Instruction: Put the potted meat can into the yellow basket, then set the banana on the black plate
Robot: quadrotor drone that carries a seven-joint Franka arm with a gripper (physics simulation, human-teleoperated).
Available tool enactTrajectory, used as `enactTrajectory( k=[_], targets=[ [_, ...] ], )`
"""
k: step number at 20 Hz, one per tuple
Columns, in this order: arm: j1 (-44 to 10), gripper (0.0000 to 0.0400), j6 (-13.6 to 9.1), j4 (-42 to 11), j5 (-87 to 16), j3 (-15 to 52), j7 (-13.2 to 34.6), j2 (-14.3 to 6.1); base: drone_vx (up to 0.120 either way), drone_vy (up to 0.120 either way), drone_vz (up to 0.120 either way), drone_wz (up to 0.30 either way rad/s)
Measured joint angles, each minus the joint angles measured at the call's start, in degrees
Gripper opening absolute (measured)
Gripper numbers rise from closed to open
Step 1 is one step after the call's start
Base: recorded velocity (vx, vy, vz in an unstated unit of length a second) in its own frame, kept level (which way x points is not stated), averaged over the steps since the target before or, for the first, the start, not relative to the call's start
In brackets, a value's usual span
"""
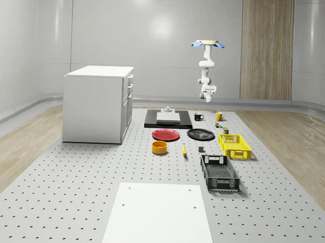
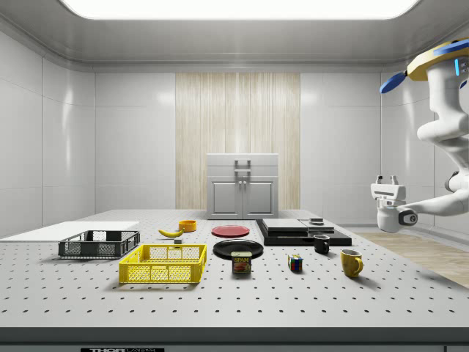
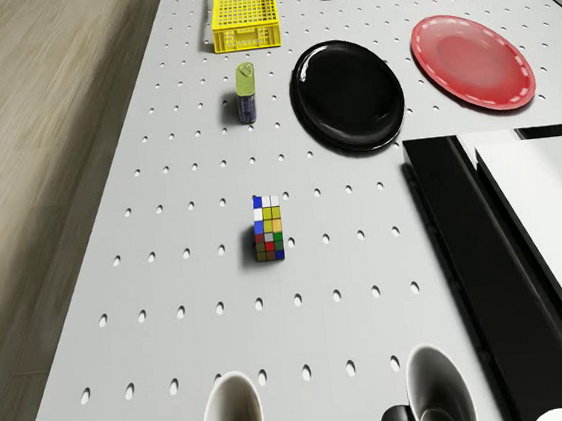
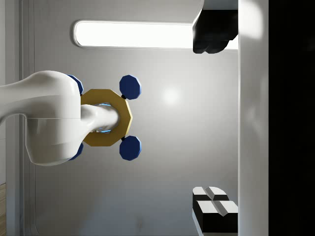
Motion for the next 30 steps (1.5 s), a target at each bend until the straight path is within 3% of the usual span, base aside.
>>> enactTrajectory(
  k=[18,25,30],
  targets=[
    [-0.6,0.0400,0.8,-0.6,-2.5,1.8,0.3,-0.6,0.120,0.120,0.000,0.000],
    [-1.9,0.0400,1.2,-1.2,-8.4,6.0,1.1,-0.9,0.120,0.006,0.000,0.000],
    [-4.3,0.0400,1.7,-3.4,-19.4,13.8,2.7,-1.5,0.120,0.000,0.000,0.000]
  ],
)
